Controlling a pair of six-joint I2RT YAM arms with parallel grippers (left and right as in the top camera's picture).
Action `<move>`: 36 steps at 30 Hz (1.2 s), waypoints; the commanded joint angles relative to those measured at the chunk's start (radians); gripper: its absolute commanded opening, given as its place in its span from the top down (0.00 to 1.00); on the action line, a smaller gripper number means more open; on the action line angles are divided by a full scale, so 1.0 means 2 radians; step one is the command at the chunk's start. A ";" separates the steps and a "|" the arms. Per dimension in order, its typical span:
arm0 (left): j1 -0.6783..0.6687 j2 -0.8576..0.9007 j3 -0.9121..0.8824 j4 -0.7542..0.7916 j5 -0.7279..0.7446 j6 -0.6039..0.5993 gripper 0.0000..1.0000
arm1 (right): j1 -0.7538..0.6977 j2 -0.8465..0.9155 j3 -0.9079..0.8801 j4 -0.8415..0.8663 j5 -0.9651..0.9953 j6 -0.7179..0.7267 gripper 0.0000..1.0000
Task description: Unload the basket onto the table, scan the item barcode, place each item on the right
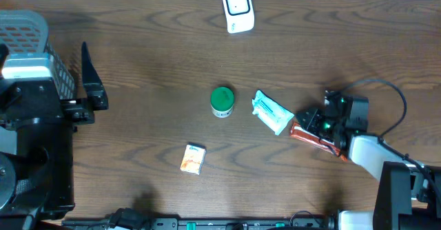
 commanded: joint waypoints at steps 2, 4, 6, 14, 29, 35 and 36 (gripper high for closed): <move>0.000 -0.002 -0.002 0.002 0.006 -0.008 0.05 | 0.002 -0.031 0.070 -0.102 0.009 -0.055 0.39; 0.000 -0.002 -0.002 0.002 0.006 -0.008 0.05 | 0.002 -0.054 0.119 -0.186 0.044 -0.075 0.23; 0.000 -0.002 -0.002 0.002 0.006 -0.008 0.05 | 0.000 -0.074 0.163 -0.272 0.087 -0.085 0.20; 0.000 -0.002 -0.002 0.003 0.006 -0.008 0.05 | -0.011 -0.125 0.204 -0.416 0.159 -0.206 0.01; 0.000 -0.012 -0.002 0.018 0.006 -0.008 0.05 | -0.007 -0.084 0.169 -0.433 0.149 -0.239 0.99; 0.000 -0.018 -0.002 0.018 0.006 -0.008 0.05 | -0.007 -0.084 0.159 -0.440 0.242 -0.168 0.01; 0.000 -0.020 -0.002 0.018 0.006 -0.008 0.05 | -0.007 -0.084 0.154 -0.438 0.244 -0.165 0.01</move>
